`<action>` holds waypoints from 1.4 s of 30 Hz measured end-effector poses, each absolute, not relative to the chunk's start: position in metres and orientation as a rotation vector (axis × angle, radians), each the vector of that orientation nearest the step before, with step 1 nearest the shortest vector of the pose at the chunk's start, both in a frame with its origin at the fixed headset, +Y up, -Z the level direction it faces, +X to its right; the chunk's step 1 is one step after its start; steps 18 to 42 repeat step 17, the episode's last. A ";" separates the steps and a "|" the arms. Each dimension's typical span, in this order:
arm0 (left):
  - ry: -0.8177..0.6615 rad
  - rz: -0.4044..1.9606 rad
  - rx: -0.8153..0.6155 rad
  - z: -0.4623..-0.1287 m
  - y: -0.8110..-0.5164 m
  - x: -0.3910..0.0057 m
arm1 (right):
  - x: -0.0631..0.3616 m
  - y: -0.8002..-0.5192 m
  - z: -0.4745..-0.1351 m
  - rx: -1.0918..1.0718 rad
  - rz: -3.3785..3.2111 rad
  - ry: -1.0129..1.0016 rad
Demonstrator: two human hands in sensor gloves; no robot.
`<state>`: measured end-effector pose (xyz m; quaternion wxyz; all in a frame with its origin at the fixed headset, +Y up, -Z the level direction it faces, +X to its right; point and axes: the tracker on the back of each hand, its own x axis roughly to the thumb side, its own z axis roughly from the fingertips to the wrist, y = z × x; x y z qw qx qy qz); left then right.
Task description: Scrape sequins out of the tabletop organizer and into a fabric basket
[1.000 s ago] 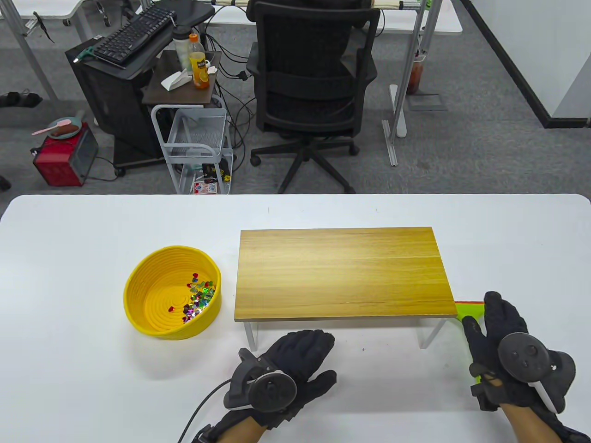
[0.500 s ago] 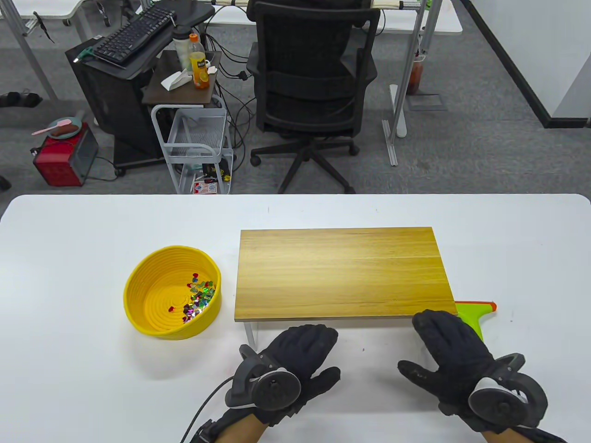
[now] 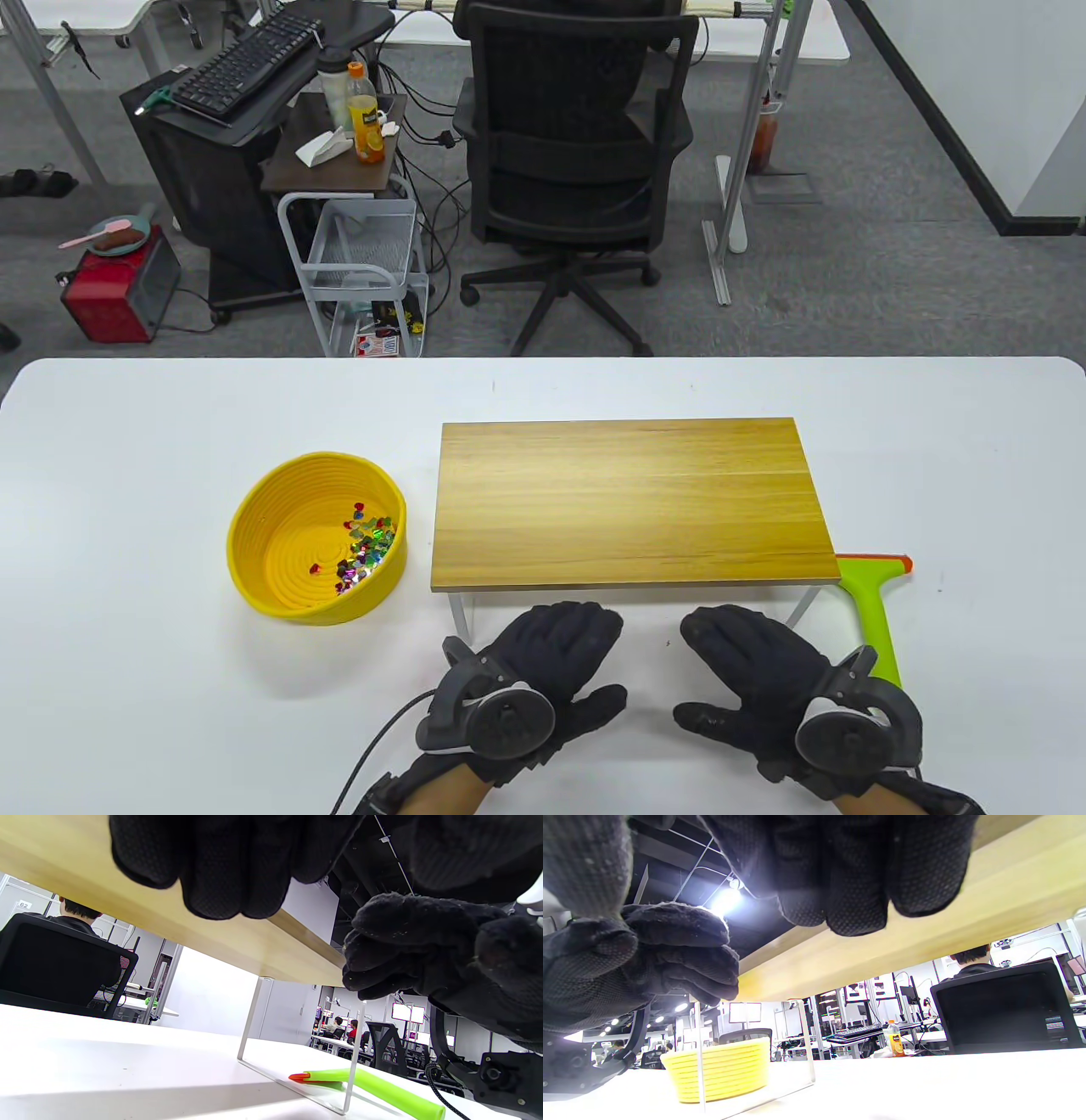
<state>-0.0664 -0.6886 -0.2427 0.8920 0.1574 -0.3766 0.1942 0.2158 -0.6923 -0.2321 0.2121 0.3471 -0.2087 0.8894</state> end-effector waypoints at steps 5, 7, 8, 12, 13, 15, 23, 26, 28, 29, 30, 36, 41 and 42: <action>-0.792 0.402 0.317 -0.242 -0.689 -0.065 | 0.214 -0.693 -0.233 0.957 2.470 -0.578; -0.796 0.390 0.317 -0.242 -0.689 -0.066 | 0.213 -0.695 -0.234 0.950 2.473 -0.571; -0.797 0.386 0.318 -0.241 -0.690 -0.066 | 0.213 -0.695 -0.234 0.947 2.474 -0.566; -0.803 0.383 0.309 -0.241 -0.692 -0.064 | 0.212 -0.696 -0.235 0.940 2.477 -0.562; -0.803 0.382 0.303 -0.242 -0.693 -0.063 | 0.212 -0.696 -0.235 0.938 2.479 -0.562; -0.803 0.378 0.301 -0.242 -0.694 -0.063 | 0.212 -0.695 -0.235 0.936 2.480 -0.560; -0.801 0.377 0.301 -0.241 -0.694 -0.063 | 0.211 -0.696 -0.236 0.935 2.481 -0.550; -0.801 0.377 0.301 -0.241 -0.694 -0.063 | 0.211 -0.696 -0.236 0.935 2.481 -0.550; -0.801 0.377 0.301 -0.241 -0.694 -0.063 | 0.211 -0.696 -0.236 0.935 2.481 -0.550; -0.801 0.377 0.301 -0.241 -0.694 -0.063 | 0.211 -0.696 -0.236 0.935 2.481 -0.550; -0.801 0.377 0.301 -0.241 -0.694 -0.063 | 0.211 -0.696 -0.236 0.935 2.481 -0.550; -0.801 0.377 0.301 -0.241 -0.694 -0.063 | 0.211 -0.696 -0.236 0.935 2.481 -0.550; -0.801 0.377 0.301 -0.241 -0.694 -0.063 | 0.211 -0.696 -0.236 0.935 2.481 -0.550; -0.801 0.377 0.301 -0.241 -0.694 -0.063 | 0.211 -0.696 -0.236 0.935 2.481 -0.550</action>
